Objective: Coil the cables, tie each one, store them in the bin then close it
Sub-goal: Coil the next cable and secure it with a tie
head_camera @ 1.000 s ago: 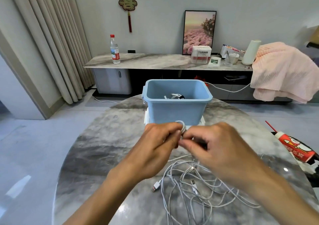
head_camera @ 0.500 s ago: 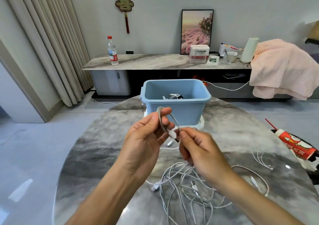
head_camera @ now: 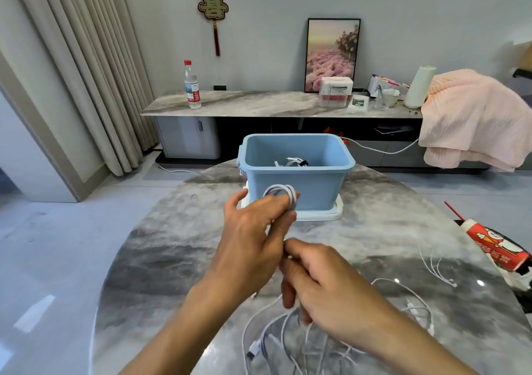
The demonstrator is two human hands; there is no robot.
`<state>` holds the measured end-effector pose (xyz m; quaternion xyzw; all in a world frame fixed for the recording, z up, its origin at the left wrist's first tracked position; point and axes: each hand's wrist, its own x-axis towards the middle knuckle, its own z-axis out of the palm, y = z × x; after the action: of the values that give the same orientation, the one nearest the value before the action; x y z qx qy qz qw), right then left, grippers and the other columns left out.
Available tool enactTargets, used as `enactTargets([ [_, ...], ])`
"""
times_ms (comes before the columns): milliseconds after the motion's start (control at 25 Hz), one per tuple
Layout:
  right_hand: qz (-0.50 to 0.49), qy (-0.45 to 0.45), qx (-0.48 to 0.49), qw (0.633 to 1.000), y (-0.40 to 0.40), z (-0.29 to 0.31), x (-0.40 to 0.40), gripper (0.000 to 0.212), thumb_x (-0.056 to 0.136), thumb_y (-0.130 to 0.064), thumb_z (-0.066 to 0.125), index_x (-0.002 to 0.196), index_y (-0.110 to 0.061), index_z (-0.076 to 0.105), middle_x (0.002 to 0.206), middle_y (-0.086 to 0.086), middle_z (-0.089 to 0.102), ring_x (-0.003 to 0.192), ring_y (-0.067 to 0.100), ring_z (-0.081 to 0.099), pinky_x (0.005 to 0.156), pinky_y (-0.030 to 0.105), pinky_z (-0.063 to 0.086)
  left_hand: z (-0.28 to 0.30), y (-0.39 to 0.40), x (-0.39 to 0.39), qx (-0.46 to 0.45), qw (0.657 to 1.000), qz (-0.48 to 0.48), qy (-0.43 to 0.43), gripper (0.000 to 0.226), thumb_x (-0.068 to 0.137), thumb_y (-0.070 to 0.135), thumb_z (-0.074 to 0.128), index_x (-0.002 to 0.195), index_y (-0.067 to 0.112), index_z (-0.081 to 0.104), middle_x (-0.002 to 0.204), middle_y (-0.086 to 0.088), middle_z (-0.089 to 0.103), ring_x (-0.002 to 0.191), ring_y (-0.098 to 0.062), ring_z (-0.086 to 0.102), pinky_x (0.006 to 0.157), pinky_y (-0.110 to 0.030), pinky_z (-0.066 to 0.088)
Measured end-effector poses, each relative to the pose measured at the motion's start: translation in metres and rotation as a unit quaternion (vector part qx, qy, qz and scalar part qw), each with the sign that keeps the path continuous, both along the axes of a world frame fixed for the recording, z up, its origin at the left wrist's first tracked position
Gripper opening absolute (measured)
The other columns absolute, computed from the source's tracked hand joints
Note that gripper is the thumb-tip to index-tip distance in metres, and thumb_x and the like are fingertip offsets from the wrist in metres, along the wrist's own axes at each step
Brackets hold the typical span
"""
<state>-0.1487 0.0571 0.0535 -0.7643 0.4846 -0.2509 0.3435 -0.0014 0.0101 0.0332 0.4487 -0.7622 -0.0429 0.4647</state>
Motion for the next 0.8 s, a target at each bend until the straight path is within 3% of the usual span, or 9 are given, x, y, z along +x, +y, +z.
enactTargets([
  [80,-0.007,0.054,-0.102,0.993,-0.004,0.011,-0.012,0.026,0.099,-0.026,0.054,0.075,-0.016,0.058,0.065,0.000,0.066,0.056,0.010,0.056,0.056,0.027,0.041,0.000,-0.002,0.001,-0.002,0.998,-0.016,-0.059,0.014,0.099,0.025,0.046,0.096,0.020,0.059,0.086,0.010,0.066,0.086,-0.009,0.062,0.107,-0.039,0.027],
  [160,-0.038,0.039,-0.198,0.979,-0.015,0.020,-0.028,0.022,0.091,-0.031,0.068,0.073,-0.018,0.066,0.058,-0.005,0.062,0.054,0.012,0.054,0.052,0.026,0.040,0.006,-0.002,0.007,0.094,0.989,-0.113,-0.025,0.025,0.101,0.026,0.042,0.088,0.016,0.061,0.074,0.005,0.059,0.074,-0.014,0.058,0.089,-0.038,0.039],
  [240,-0.063,-0.026,-0.245,0.967,-0.028,0.023,-0.042,0.025,0.081,-0.041,0.077,0.069,-0.020,0.070,0.052,-0.008,0.058,0.048,0.008,0.049,0.048,0.016,0.032,0.017,0.001,0.011,0.236,0.944,-0.221,0.066,0.031,0.100,0.028,0.043,0.080,0.018,0.064,0.065,0.005,0.052,0.065,-0.015,0.051,0.067,-0.032,0.042],
  [320,-0.065,-0.062,-0.272,0.958,-0.039,0.015,-0.048,0.041,0.079,-0.054,0.074,0.064,-0.017,0.066,0.047,-0.005,0.049,0.044,0.008,0.040,0.047,0.016,0.027,0.022,0.003,0.009,0.341,0.886,-0.265,0.167,0.034,0.097,0.029,0.044,0.082,0.011,0.068,0.062,0.006,0.047,0.062,-0.014,0.045,0.060,-0.028,0.038],
  [400,-0.066,-0.088,-0.285,0.952,-0.048,0.000,-0.046,0.054,0.086,-0.062,0.060,0.063,-0.014,0.062,0.047,-0.002,0.043,0.045,0.009,0.036,0.046,0.021,0.027,0.023,0.006,0.003,0.387,0.828,-0.297,0.277,0.036,0.095,0.027,0.043,0.080,0.005,0.067,0.059,0.004,0.041,0.060,-0.014,0.039,0.059,-0.022,0.036],
  [520,-0.072,-0.124,-0.251,0.957,-0.055,-0.019,-0.040,0.052,0.095,-0.060,0.048,0.070,-0.015,0.058,0.054,-0.004,0.046,0.050,0.006,0.041,0.049,0.023,0.032,0.025,0.008,0.000,0.401,0.751,-0.322,0.414,0.035,0.094,0.024,0.045,0.077,0.005,0.068,0.060,0.001,0.035,0.057,-0.013,0.036,0.060,-0.019,0.037],
  [640,-0.044,-0.059,-0.217,0.973,-0.062,-0.041,-0.038,0.003,0.094,-0.027,0.059,0.094,-0.024,0.058,0.074,-0.009,0.057,0.071,0.008,0.055,0.066,0.024,0.043,0.028,0.007,0.005,0.379,0.726,-0.311,0.483,0.035,0.097,0.025,0.046,0.079,0.005,0.067,0.061,0.002,0.036,0.057,-0.012,0.038,0.071,-0.028,0.031],
  [720,-0.033,0.016,-0.186,0.982,-0.065,-0.061,-0.041,0.036,0.091,-0.008,0.057,0.120,-0.029,0.053,0.096,-0.018,0.059,0.094,0.003,0.056,0.084,0.019,0.043,0.037,0.004,0.014,0.347,0.712,-0.314,0.523,0.037,0.100,0.026,0.037,0.082,0.007,0.063,0.062,0.004,0.036,0.057,-0.011,0.038,0.076,-0.033,0.027],
  [800,-0.068,0.057,-0.095,0.992,-0.067,-0.082,-0.050,0.035,0.095,-0.010,0.054,0.119,-0.035,0.052,0.094,-0.021,0.059,0.089,-0.001,0.058,0.082,0.021,0.046,0.049,0.003,0.025,0.306,0.696,-0.329,0.561,0.038,0.103,0.028,0.032,0.084,0.012,0.061,0.063,0.007,0.035,0.057,-0.008,0.039,0.082,-0.035,0.028],
])
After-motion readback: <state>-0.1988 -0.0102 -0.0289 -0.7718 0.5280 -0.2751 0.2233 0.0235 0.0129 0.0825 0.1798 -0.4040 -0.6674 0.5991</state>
